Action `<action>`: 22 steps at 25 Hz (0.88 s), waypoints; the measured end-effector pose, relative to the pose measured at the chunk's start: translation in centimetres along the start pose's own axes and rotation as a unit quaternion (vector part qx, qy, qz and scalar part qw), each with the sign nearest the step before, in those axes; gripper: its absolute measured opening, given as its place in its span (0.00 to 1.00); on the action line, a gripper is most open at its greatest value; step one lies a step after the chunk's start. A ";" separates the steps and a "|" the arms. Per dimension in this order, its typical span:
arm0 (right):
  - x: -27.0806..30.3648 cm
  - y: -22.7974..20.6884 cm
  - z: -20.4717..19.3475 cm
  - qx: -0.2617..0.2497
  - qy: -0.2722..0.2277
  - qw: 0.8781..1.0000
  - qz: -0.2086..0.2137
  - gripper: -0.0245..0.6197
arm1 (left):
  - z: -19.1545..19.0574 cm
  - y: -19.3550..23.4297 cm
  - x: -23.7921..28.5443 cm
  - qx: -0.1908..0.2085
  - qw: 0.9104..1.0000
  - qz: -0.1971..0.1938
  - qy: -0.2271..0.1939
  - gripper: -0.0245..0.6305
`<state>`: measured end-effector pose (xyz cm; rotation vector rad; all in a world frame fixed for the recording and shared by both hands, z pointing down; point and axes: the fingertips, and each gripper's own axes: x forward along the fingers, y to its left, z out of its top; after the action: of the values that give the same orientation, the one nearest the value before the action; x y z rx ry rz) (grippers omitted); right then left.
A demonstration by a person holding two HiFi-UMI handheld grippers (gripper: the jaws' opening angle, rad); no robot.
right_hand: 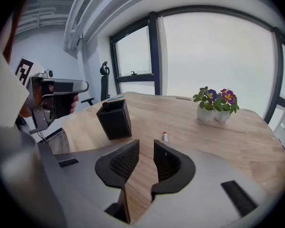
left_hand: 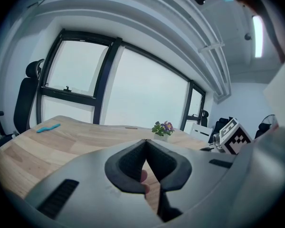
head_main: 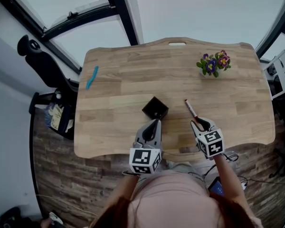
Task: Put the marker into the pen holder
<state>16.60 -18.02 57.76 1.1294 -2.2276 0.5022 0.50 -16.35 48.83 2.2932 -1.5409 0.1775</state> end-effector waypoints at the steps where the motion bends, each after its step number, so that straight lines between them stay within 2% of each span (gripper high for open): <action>1: 0.1 -0.3 -0.3 -0.001 0.004 1.000 0.000 0.17 | -0.1 -0.2 0.0 0.000 1.000 0.001 0.000 0.04; 8: 1.1 -1.8 -2.8 -0.019 0.033 0.999 0.003 0.17 | -0.9 -0.6 0.3 -0.006 1.000 0.020 0.003 0.04; 22: 3.1 -4.0 -7.0 -0.018 0.075 0.997 0.006 0.18 | -1.2 -0.7 0.1 -0.011 0.999 0.050 0.006 0.04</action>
<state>20.75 -18.23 65.37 1.0244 -2.1064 0.5323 1.35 -15.76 49.84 2.1958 -1.6456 0.2001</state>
